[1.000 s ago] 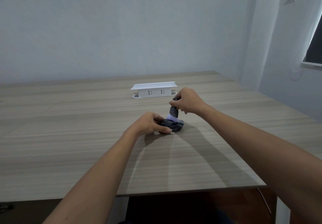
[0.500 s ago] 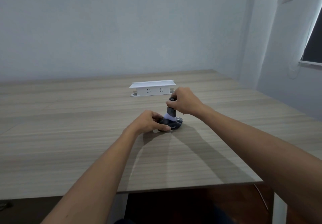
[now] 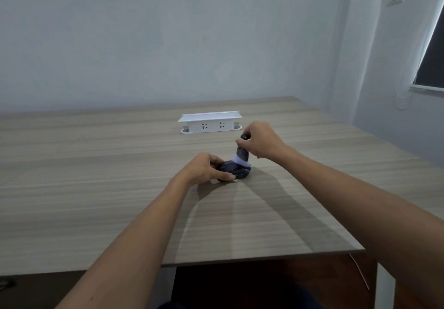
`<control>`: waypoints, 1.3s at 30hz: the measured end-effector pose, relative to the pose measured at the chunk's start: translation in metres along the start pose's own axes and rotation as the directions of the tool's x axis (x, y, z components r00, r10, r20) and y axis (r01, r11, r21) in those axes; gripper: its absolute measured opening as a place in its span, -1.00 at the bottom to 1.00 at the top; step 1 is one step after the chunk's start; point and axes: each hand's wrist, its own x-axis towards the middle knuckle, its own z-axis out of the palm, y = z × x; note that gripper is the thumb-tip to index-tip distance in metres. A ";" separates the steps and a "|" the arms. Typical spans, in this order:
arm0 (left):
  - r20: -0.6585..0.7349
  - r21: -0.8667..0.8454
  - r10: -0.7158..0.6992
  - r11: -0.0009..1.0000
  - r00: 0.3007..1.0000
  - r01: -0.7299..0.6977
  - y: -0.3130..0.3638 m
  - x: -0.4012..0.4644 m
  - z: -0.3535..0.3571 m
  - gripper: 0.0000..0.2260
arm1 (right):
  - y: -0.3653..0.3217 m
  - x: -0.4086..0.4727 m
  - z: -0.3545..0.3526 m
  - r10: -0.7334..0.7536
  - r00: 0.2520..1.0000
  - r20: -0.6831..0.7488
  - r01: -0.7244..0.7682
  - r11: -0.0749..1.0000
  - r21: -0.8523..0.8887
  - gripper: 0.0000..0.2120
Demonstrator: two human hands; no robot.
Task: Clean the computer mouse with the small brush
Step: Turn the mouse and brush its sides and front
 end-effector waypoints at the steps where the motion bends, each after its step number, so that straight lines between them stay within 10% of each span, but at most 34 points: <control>1: 0.005 -0.001 0.001 1.000 1.000 -0.001 0.000 0.000 0.000 -0.57 | -0.003 0.000 0.003 -0.018 1.000 0.011 0.018 1.000 0.016 -0.72; 39: -0.005 -0.039 -0.002 0.999 1.000 0.002 -0.004 0.000 0.002 -0.59 | 0.000 0.027 0.015 -0.028 0.989 0.147 0.054 0.984 -0.172 -0.54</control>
